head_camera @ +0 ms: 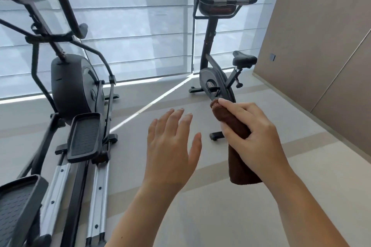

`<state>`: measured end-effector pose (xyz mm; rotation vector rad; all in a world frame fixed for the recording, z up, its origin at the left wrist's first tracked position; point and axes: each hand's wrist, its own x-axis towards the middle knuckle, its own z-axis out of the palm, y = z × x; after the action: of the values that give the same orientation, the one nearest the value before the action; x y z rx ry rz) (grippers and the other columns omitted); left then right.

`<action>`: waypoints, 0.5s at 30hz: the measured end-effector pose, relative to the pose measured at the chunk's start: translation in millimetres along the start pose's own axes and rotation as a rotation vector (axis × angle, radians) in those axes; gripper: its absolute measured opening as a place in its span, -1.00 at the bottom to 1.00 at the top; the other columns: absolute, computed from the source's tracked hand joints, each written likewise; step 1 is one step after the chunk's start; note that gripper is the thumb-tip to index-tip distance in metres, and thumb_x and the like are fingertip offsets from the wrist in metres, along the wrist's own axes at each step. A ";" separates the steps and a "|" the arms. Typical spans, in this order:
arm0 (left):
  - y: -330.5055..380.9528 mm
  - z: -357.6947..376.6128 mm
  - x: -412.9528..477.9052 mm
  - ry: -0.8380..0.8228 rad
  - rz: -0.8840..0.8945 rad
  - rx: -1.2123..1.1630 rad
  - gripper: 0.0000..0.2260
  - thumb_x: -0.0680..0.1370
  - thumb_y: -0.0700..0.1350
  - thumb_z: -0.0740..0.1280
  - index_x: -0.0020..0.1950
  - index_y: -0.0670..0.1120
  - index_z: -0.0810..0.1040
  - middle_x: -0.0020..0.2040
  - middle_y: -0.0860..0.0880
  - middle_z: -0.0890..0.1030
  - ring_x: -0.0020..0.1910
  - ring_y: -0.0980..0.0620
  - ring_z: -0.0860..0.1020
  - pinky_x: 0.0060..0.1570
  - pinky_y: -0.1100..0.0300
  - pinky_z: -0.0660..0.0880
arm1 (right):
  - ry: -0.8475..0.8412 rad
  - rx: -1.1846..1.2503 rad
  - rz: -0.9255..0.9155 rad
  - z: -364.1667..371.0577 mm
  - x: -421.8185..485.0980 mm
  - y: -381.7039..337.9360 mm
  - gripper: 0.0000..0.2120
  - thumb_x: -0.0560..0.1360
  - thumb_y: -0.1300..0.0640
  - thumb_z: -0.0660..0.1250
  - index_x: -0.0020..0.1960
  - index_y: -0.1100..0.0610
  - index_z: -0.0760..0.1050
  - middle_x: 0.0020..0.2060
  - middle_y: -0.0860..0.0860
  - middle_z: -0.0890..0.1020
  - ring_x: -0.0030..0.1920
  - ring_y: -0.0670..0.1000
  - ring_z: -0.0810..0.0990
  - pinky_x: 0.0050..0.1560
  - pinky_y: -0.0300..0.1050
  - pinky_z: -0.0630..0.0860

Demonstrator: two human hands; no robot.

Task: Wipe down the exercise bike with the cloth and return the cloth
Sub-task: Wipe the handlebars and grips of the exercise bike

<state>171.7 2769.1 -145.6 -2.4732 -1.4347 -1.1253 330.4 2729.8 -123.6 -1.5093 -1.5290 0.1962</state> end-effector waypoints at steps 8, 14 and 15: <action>-85.1 64.3 133.0 -0.017 -0.010 -0.055 -0.60 0.51 0.03 0.12 0.21 -0.18 0.49 0.18 -0.15 0.54 0.23 -0.16 0.45 0.23 -0.13 0.34 | -0.001 0.022 -0.014 73.9 149.2 29.6 -0.60 0.46 0.10 0.35 0.27 -0.14 0.44 0.01 -0.14 0.49 0.05 -0.05 0.50 0.12 -0.02 0.51; -120.0 131.3 205.9 -0.047 0.039 -0.055 -0.61 0.50 0.01 0.13 0.18 -0.20 0.52 0.16 -0.15 0.57 0.21 -0.17 0.48 0.20 -0.14 0.40 | 0.034 0.034 0.034 101.5 233.7 85.4 -0.59 0.45 0.14 0.35 0.26 -0.12 0.47 0.00 -0.12 0.52 0.05 -0.07 0.51 0.14 -0.12 0.47; -126.3 144.2 220.3 -0.043 0.037 -0.051 -0.61 0.51 0.01 0.13 0.18 -0.19 0.52 0.16 -0.15 0.57 0.21 -0.17 0.48 0.20 -0.14 0.40 | 0.043 0.036 0.041 106.4 249.2 96.6 -0.60 0.45 0.15 0.36 0.25 -0.12 0.47 -0.01 -0.12 0.53 0.05 -0.07 0.51 0.15 -0.14 0.47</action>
<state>219.3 3057.2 -150.2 -2.5628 -1.3818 -1.1222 375.7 3013.9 -124.7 -1.5078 -1.4545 0.2131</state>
